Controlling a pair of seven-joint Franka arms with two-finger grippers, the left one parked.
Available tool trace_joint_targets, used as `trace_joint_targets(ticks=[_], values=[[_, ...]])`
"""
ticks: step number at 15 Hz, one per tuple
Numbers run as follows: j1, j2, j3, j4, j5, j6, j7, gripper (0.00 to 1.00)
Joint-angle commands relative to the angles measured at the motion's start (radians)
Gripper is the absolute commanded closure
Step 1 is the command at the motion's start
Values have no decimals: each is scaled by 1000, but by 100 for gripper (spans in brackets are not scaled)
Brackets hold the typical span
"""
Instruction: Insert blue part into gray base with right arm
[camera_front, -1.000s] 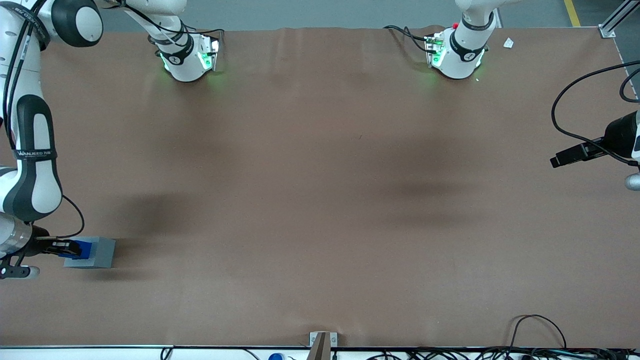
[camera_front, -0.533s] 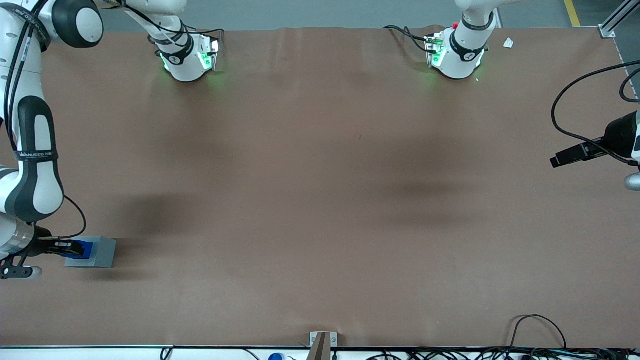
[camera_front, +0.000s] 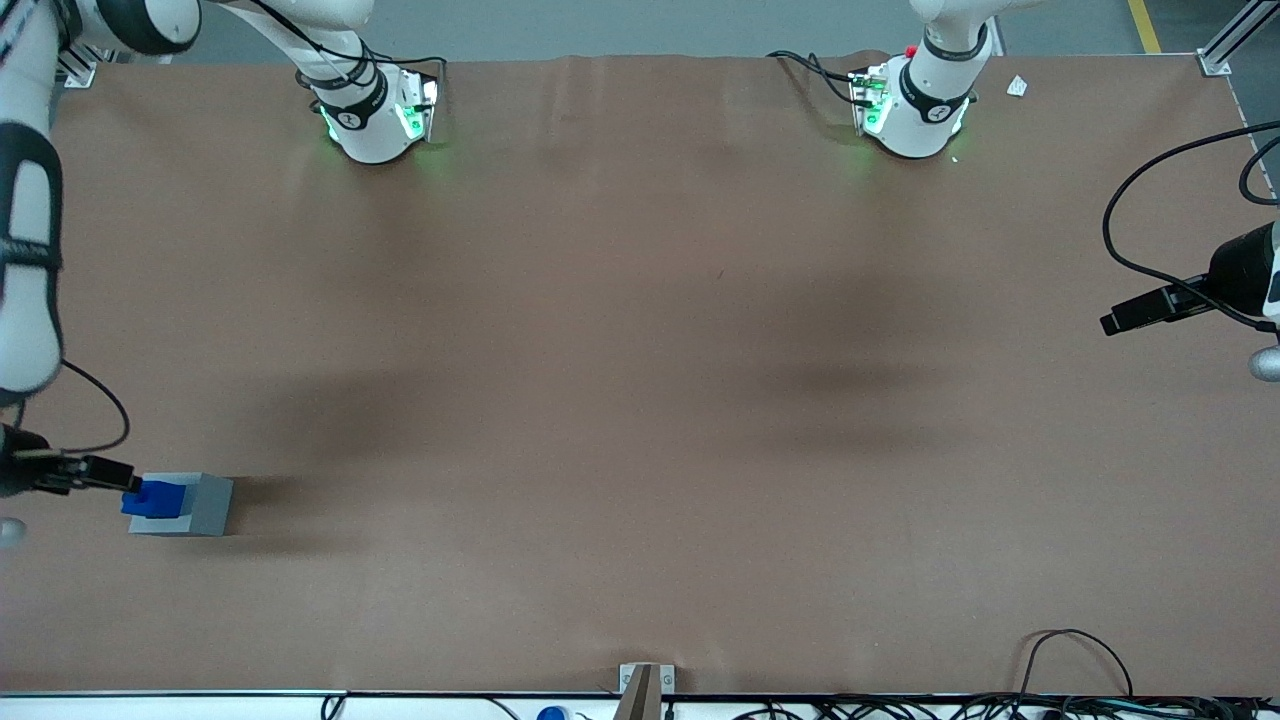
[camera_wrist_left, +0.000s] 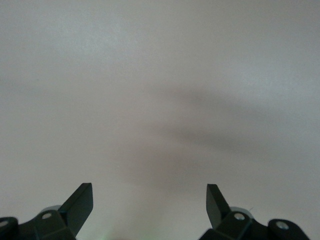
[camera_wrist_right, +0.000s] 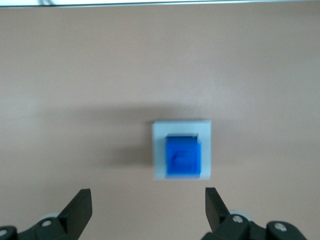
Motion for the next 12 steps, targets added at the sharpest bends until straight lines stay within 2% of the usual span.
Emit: trace_joint_targets(ticks=[1,4,8,12], values=[[49,-163,1,-55,0,-117,52,0],[72,-258,1,-63,-1,-218,95,0],[125,-506,1,-277,-4,-245,175,0],[167,-696,3,-417,-32,-266,215,0]])
